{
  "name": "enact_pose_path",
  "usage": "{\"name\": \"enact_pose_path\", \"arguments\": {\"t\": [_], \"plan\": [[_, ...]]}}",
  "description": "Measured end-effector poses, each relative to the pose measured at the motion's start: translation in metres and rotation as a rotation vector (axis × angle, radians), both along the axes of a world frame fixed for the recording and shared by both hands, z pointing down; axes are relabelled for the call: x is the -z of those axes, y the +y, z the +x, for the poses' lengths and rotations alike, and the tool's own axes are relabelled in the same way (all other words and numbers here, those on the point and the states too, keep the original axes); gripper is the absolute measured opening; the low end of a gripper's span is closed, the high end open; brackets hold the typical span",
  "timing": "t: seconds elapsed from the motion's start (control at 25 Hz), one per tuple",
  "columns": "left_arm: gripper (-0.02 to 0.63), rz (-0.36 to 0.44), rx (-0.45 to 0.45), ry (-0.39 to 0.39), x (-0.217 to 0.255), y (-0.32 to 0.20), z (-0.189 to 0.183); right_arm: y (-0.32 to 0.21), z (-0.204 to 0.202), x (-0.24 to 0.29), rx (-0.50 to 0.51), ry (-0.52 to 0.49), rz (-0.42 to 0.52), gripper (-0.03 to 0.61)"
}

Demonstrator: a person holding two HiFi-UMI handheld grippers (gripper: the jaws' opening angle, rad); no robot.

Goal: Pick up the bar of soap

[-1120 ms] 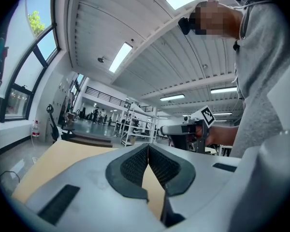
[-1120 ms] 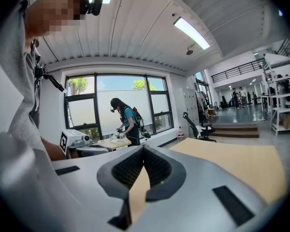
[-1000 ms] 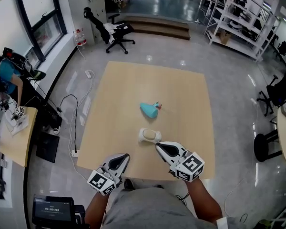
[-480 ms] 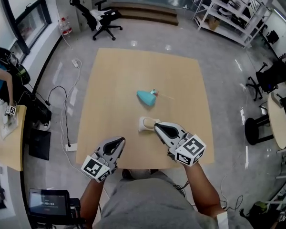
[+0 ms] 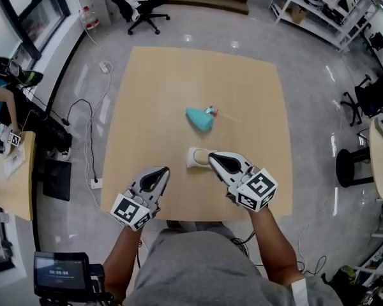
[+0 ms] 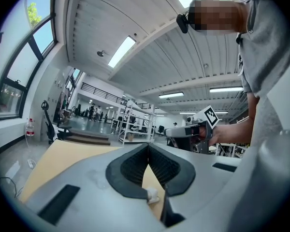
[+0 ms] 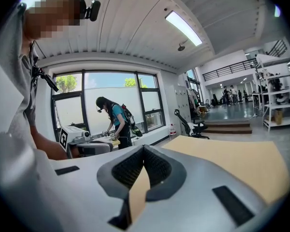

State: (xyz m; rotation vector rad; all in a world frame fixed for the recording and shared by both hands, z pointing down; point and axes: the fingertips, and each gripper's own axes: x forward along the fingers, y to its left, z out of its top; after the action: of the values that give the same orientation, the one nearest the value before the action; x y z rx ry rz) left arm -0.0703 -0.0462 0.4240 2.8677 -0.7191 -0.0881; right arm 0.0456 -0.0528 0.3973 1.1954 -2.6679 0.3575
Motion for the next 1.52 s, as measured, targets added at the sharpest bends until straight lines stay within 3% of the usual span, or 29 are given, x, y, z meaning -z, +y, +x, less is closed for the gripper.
{"name": "enact_pose_path", "arguments": {"t": [0.52,0.88,1.16,1.32,1.52], "plan": [[0.006,-0.065,-0.075,-0.115,-0.052,-0.053,0.079,-0.050,0.043,-0.057,0.002,-0.034,-0.115,0.008],[0.006,-0.100,-0.175,-0.228,-0.090,-0.068,0.108,-0.069,0.050,-0.092,0.022,-0.028,-0.184,0.008],[0.007,-0.141,-0.302,-0.356,-0.160,-0.094,0.140,-0.095,0.058,-0.165,0.108,0.018,-0.277,0.009],[0.008,-0.117,-0.363,-0.421,-0.170,-0.087,0.151,-0.086,0.053,-0.185,0.178,0.095,-0.304,0.012],[0.020,-0.076,-0.450,-0.509,-0.186,-0.071,0.159,-0.063,0.042,-0.216,0.295,0.199,-0.372,0.161]]}}
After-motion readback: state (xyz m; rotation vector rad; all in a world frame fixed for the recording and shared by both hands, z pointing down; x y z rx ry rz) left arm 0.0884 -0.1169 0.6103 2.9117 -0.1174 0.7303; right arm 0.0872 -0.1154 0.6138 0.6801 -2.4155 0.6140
